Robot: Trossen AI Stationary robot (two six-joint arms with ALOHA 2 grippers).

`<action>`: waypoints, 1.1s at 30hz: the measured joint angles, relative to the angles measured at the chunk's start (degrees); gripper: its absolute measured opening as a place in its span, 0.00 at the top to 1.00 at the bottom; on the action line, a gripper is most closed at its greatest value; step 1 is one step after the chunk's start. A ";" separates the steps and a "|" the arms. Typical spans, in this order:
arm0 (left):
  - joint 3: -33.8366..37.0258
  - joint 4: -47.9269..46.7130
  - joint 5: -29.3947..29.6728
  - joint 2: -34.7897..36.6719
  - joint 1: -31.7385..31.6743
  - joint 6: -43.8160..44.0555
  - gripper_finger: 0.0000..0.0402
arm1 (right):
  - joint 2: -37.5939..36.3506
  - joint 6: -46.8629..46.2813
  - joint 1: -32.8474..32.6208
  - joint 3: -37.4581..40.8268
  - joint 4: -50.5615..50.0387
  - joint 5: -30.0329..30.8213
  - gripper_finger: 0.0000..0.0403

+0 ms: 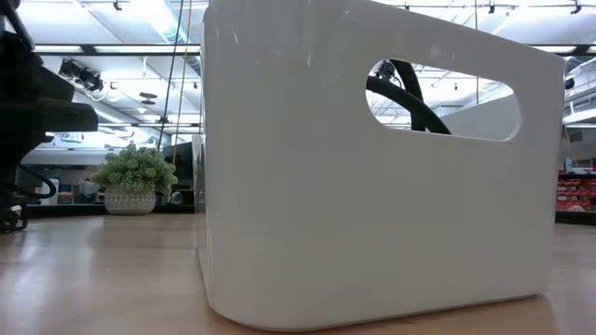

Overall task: Pick and place USB-C Cables
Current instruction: Put the black charger cable into the white bin

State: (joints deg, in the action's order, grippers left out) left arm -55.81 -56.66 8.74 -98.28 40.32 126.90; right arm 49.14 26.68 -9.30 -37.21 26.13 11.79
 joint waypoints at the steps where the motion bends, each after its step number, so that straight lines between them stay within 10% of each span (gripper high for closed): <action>1: 0.00 0.31 -0.06 0.00 -0.02 0.23 0.59 | -0.09 0.00 -0.02 0.00 0.11 0.00 0.63; 22: -0.84 2.92 1.07 0.15 -0.02 -5.45 0.82 | -1.05 -0.74 0.78 0.00 -1.27 0.05 0.63; 33: -14.95 -3.63 14.44 0.22 0.07 -6.12 0.83 | -8.84 -1.08 0.86 0.00 -8.89 0.72 0.63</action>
State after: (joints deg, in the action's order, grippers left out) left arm -70.76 -60.30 23.18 -98.06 40.38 120.78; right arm 40.31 25.60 -8.44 -37.21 17.24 12.51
